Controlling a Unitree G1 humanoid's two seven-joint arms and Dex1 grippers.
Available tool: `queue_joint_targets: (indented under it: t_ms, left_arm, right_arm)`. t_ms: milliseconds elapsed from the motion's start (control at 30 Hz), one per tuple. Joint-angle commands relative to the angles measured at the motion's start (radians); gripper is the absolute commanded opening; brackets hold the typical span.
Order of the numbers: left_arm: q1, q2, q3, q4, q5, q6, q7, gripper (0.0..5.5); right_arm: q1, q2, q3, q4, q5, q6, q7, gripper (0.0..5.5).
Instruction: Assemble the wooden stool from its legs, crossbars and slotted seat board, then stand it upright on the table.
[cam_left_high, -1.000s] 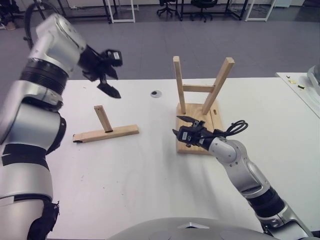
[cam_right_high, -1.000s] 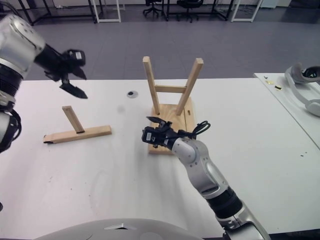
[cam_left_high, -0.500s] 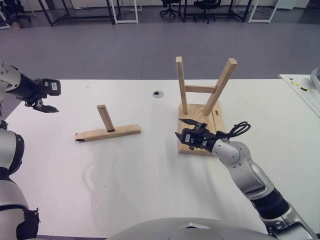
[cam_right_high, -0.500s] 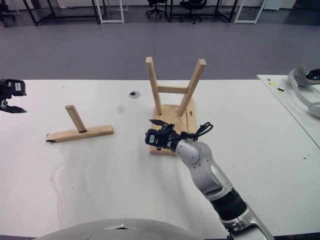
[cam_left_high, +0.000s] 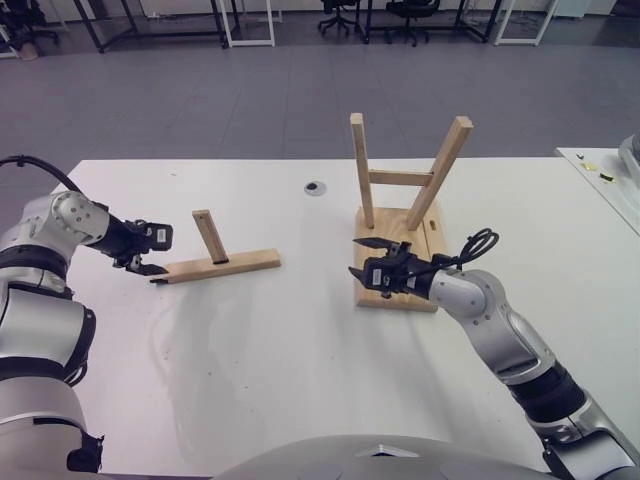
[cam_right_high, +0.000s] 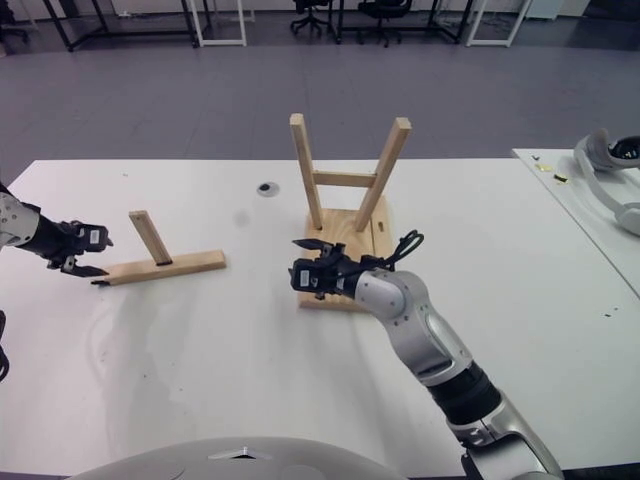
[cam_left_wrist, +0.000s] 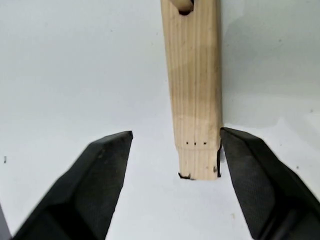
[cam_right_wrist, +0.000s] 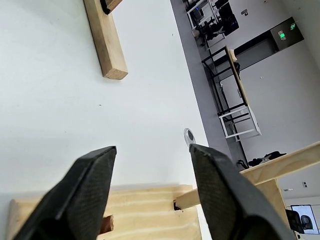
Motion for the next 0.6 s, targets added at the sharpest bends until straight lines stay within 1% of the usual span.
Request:
queue_joint_targets:
  t_ms: [33, 100, 300, 600]
  left_arm:
    - [0.04, -0.031, 0.038, -0.008, -0.027, 0.05, -0.029, 3.22]
    - [0.058, -0.043, 0.061, -0.012, -0.047, 0.077, -0.052, 3.22]
    - [0.123, -0.039, 0.077, -0.03, -0.038, 0.081, -0.003, 3.22]
    - [0.113, -0.053, 0.096, -0.047, -0.043, 0.096, 0.019, 3.22]
  right_arm:
    - [-0.045, -0.023, -0.014, 0.037, 0.02, -0.033, 0.026, 2.73]
    - [-0.059, -0.028, -0.02, 0.05, 0.027, -0.047, 0.032, 2.73]
    - [-0.09, -0.041, -0.023, 0.087, 0.045, -0.086, 0.052, 2.73]
    - [-0.089, -0.043, -0.022, 0.102, 0.048, -0.101, 0.053, 2.73]
